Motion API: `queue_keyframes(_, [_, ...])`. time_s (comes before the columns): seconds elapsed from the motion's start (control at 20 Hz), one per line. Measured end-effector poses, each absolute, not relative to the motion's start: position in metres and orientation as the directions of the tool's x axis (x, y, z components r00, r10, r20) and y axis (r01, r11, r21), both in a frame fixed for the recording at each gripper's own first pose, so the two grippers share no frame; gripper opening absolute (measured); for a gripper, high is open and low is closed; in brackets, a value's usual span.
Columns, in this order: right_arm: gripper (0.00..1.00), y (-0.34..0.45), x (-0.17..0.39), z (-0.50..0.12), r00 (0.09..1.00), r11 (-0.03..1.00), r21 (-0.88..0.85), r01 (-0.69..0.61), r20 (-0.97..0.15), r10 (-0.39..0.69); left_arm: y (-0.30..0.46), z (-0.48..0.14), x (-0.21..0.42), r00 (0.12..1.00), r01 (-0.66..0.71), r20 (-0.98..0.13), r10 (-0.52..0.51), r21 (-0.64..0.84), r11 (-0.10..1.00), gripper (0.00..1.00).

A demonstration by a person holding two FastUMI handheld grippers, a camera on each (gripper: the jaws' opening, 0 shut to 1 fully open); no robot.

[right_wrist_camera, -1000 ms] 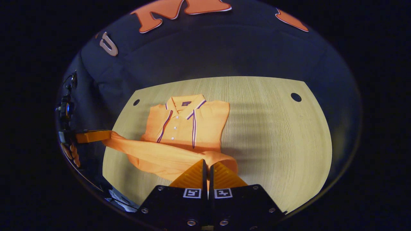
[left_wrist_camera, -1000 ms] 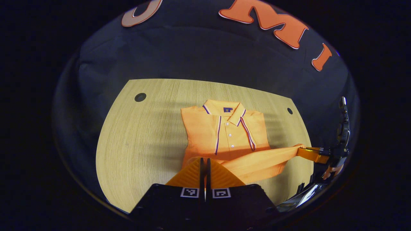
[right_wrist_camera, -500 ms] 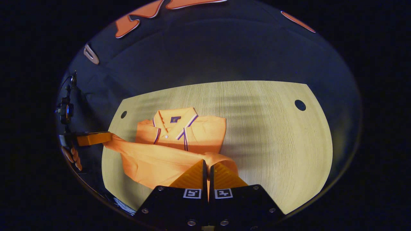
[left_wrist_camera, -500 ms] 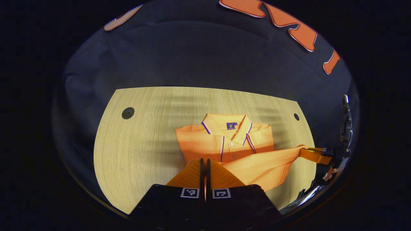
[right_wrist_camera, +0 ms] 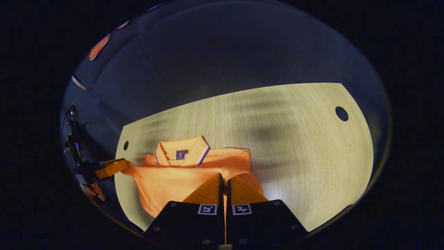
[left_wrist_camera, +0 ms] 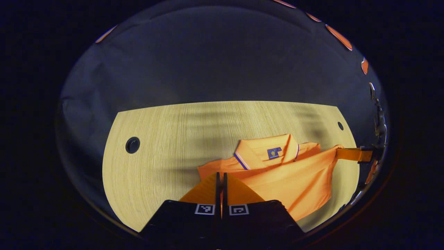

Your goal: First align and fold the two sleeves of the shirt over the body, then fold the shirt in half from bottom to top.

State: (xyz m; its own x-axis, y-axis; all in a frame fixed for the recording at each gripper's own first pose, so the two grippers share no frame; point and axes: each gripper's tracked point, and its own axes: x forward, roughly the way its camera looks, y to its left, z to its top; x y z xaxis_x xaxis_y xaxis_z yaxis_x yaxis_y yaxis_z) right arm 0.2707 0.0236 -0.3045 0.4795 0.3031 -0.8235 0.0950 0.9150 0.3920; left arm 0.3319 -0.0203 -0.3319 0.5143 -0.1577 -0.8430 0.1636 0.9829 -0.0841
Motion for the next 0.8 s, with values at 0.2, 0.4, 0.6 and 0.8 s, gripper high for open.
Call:
queue_keyframes(0.2, [0.16,0.013,0.303,-0.287,0.592,0.888,0.435,0.152,-0.759,0.270,-0.022,-0.304,0.350,0.622,0.176,-0.766,-0.161,-0.064,0.982,0.08])
queue_keyframes(0.4, [0.49,-0.006,0.298,-0.258,0.668,0.919,0.379,0.103,-0.712,0.219,-0.022,-0.262,0.357,0.723,0.148,-0.674,-0.151,-0.062,0.987,0.77])
queue_keyframes(0.6, [0.76,-0.019,0.279,-0.203,0.790,0.966,0.258,0.018,-0.596,0.145,-0.015,-0.208,0.331,0.805,0.090,-0.580,-0.127,-0.092,0.992,0.97])
queue_keyframes(0.8, [0.98,-0.019,0.244,-0.161,0.853,0.983,0.182,-0.039,-0.507,0.128,-0.019,-0.160,0.287,0.874,0.089,-0.475,-0.103,-0.052,0.995,0.99])
